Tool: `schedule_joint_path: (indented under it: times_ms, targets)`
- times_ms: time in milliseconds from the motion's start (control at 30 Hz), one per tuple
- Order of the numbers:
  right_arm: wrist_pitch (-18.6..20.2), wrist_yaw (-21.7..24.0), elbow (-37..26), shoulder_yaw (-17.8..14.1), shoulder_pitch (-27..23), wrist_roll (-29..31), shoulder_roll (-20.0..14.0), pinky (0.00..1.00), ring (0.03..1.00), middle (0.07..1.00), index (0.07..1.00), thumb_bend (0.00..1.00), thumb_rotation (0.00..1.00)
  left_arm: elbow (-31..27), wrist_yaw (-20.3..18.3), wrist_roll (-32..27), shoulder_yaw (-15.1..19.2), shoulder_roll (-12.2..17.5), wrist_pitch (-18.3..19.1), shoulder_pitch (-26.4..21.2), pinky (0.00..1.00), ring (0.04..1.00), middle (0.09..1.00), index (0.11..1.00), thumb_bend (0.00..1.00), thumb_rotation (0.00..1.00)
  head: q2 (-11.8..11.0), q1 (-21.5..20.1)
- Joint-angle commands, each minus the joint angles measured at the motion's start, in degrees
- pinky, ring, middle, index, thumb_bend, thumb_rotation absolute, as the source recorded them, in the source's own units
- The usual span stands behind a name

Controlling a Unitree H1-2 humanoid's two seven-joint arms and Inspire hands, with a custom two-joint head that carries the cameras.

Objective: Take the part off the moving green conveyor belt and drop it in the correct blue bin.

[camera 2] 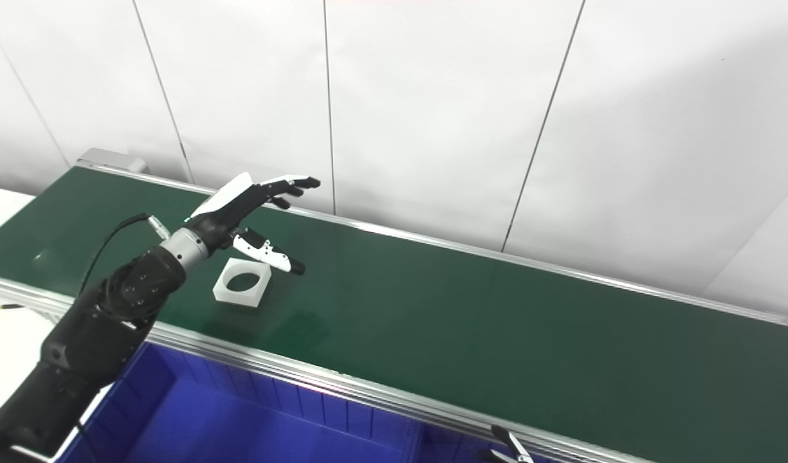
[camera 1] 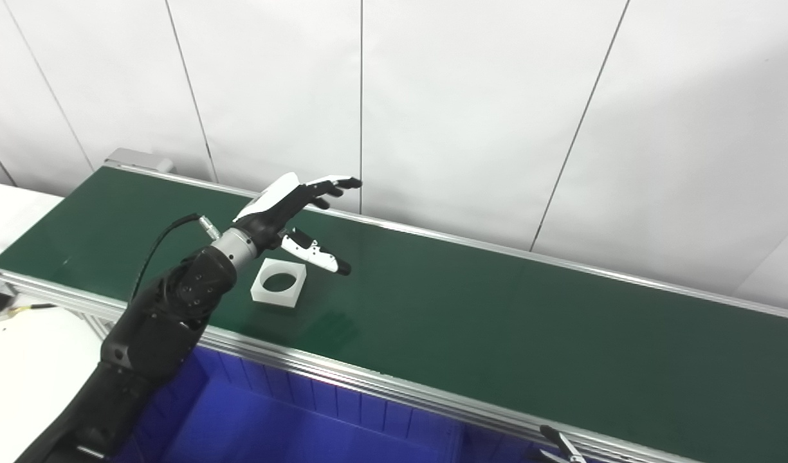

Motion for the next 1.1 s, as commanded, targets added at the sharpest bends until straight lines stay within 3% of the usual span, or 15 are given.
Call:
schedule_joint_path:
  times_ms: [0, 233, 400, 700, 1067]
  targets:
    - [-3.4, -0.2, -0.9, 0.1, -0.2, 0.6, -0.1, 0.59, 0.685, 0.749, 0.891, 0.80, 0.32, 1.3, 1.5, 3.7, -1.1, 2.4, -0.8, -3.5, 0.79, 0.882, 0.919, 0.888, 0.86, 0.22, 0.1, 0.0]
    - [-3.4, -0.3, -1.0, 0.3, -0.1, 0.9, -0.5, 0.58, 0.681, 0.745, 0.892, 0.80, 0.32, 9.2, 3.4, 11.9, -5.8, 3.5, -0.9, -6.7, 0.93, 0.959, 0.951, 0.914, 0.92, 0.25, 0.1, 0.0]
    - [-3.5, -0.7, -1.3, 0.5, 0.1, 0.9, -0.6, 0.58, 0.678, 0.741, 0.890, 0.80, 0.32, 13.6, 3.2, 15.6, -9.1, 3.7, -0.4, -8.2, 0.99, 0.979, 0.971, 0.936, 0.96, 0.21, 0.3, 0.0]
    - [-3.4, -0.6, -2.0, 0.6, 0.5, 0.9, -0.8, 0.59, 0.682, 0.744, 0.899, 0.79, 0.34, 16.8, 1.8, 16.4, -11.3, 3.1, 3.6, -8.2, 0.97, 0.999, 0.990, 0.948, 0.99, 0.18, 0.7, -0.2]
    - [-3.4, -1.2, -2.3, 0.7, 0.5, 0.6, -0.9, 0.58, 0.679, 0.739, 0.897, 0.79, 0.35, 20.8, 2.8, 17.4, -14.4, 3.6, 2.7, -7.6, 1.00, 0.995, 0.987, 0.944, 0.99, 0.16, 1.2, -0.1]
